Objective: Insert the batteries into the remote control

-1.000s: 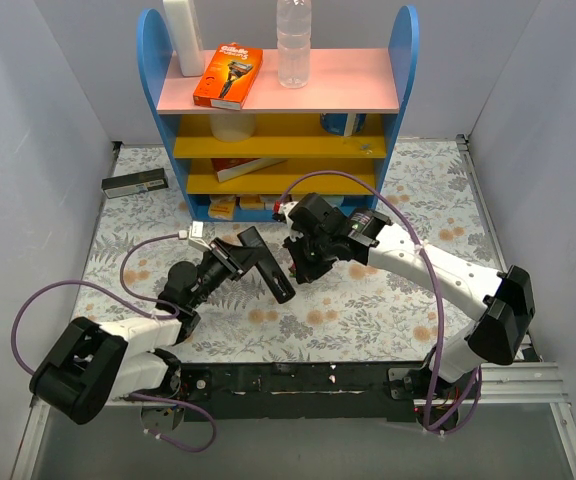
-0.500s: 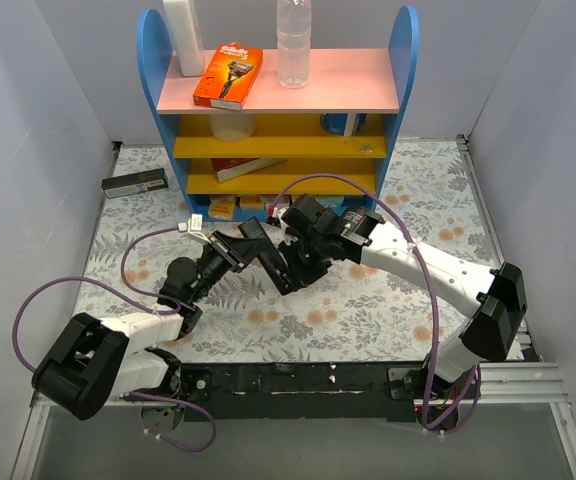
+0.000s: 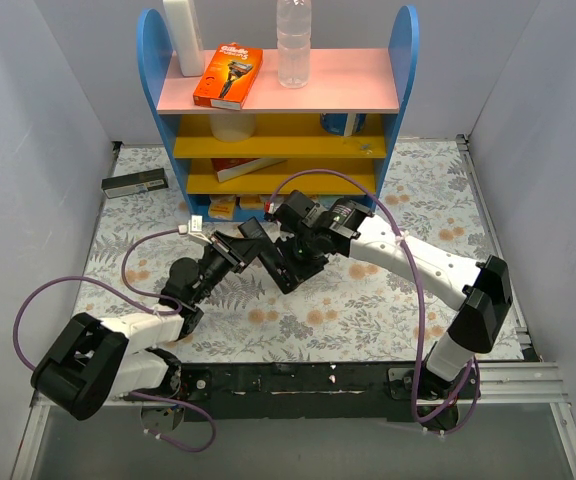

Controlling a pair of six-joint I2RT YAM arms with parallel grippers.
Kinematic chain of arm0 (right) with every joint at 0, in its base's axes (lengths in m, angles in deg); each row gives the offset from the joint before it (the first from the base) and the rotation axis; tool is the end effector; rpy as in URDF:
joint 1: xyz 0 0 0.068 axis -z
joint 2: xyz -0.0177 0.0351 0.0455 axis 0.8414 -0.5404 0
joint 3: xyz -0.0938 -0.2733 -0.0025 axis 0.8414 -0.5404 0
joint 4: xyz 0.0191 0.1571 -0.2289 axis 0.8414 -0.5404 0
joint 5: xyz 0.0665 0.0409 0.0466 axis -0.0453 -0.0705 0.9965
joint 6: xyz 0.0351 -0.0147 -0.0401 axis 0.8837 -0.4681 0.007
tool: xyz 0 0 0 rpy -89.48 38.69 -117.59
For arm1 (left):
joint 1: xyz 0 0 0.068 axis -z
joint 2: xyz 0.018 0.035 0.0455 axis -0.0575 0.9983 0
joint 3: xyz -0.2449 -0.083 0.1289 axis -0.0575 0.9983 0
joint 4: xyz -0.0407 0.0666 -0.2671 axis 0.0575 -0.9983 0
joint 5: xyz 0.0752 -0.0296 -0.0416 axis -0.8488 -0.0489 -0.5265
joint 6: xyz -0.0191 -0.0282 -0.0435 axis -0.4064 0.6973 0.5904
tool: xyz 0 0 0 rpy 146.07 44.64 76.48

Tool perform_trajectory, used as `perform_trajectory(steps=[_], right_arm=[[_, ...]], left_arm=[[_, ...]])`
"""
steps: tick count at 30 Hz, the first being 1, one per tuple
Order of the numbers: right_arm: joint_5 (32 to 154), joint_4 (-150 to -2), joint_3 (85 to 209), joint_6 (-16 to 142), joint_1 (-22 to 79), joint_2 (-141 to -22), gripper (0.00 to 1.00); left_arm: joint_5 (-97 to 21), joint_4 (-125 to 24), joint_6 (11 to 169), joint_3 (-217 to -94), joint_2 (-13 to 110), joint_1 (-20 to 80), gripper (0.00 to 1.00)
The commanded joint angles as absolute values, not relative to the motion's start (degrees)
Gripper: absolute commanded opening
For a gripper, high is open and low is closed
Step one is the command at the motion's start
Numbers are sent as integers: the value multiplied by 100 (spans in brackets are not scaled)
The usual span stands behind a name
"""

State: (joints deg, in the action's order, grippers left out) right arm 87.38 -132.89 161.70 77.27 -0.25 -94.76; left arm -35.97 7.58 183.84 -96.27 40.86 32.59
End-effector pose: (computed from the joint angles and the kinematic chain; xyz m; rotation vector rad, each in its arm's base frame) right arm 0.1925 0.3055 0.3371 -0.8663 2.5941 0.4865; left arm 0.1934 -0.1159 0.2013 -1.0002 1.5737 -1.9226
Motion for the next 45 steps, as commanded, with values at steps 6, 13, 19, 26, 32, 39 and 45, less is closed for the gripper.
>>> perform_trajectory(steps=[6,13,19,26,32,39,45], right_arm=[[8544,-13386,16533,7834,-63,-9631,1],[8386,-13342,16481,7816,-63,-9657,4],[8430,-13219,16358,7763,-63,-9569,18],[8465,-13184,16244,7790,-63,-9508,27],[8439,-13166,16270,7790,-72,-9455,31],[8237,-13175,16252,7816,-63,-9332,41],[8202,-13078,16340,7825,-63,-9218,47]], left_arm=[[-4056,677,18686,-9698,3849,3485,0],[-4153,484,18757,-9699,3735,3520,0],[-4284,343,18959,-9628,3691,3529,0],[-4452,193,19108,-9540,3638,3529,0],[-4417,263,19179,-9567,3752,3529,0],[-4382,334,19249,-9567,3831,3529,0],[-4346,483,19354,-9532,3902,3529,0]])
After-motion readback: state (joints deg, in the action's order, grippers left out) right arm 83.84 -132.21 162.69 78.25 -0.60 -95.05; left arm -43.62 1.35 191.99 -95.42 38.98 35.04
